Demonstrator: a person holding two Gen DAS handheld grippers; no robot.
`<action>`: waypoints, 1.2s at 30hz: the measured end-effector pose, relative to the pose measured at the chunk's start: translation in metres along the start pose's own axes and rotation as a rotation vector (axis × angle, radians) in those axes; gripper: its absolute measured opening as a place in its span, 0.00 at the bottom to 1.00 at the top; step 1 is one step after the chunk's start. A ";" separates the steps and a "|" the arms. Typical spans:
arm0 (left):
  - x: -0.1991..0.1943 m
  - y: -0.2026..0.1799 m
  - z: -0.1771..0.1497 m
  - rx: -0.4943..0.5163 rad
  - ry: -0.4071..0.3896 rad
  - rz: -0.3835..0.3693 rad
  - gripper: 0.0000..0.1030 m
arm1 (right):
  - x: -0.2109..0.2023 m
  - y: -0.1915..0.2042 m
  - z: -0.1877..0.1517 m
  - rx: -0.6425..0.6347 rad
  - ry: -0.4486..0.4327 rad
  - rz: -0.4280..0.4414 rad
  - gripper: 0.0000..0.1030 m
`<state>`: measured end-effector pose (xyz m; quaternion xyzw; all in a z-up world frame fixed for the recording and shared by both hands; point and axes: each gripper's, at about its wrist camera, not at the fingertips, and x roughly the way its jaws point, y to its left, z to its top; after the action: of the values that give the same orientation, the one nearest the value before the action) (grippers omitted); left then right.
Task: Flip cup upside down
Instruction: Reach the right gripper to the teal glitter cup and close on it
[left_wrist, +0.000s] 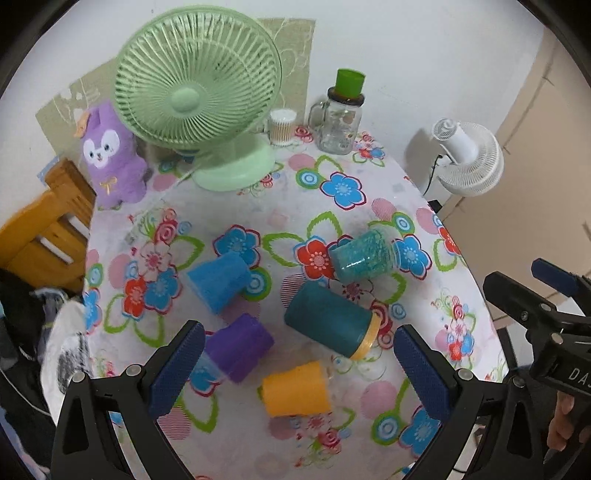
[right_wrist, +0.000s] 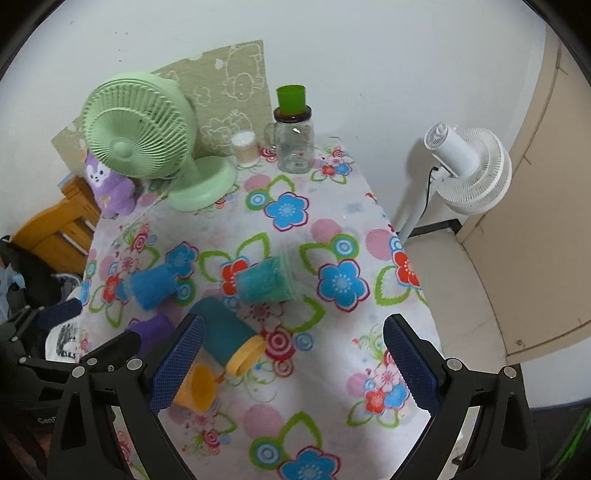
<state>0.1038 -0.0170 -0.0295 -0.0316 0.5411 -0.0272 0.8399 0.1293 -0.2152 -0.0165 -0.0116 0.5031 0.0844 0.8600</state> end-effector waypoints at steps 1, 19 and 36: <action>0.008 -0.004 0.004 -0.012 0.011 -0.003 1.00 | 0.005 -0.004 0.003 -0.005 0.003 0.000 0.96; 0.132 -0.061 0.043 -0.259 0.204 -0.031 1.00 | 0.114 -0.081 0.060 0.004 0.132 0.093 0.96; 0.200 -0.081 0.054 -0.299 0.278 0.017 1.00 | 0.181 -0.102 0.058 0.029 0.245 0.126 0.96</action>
<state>0.2347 -0.1122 -0.1821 -0.1473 0.6500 0.0566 0.7434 0.2826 -0.2857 -0.1514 0.0224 0.6051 0.1291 0.7853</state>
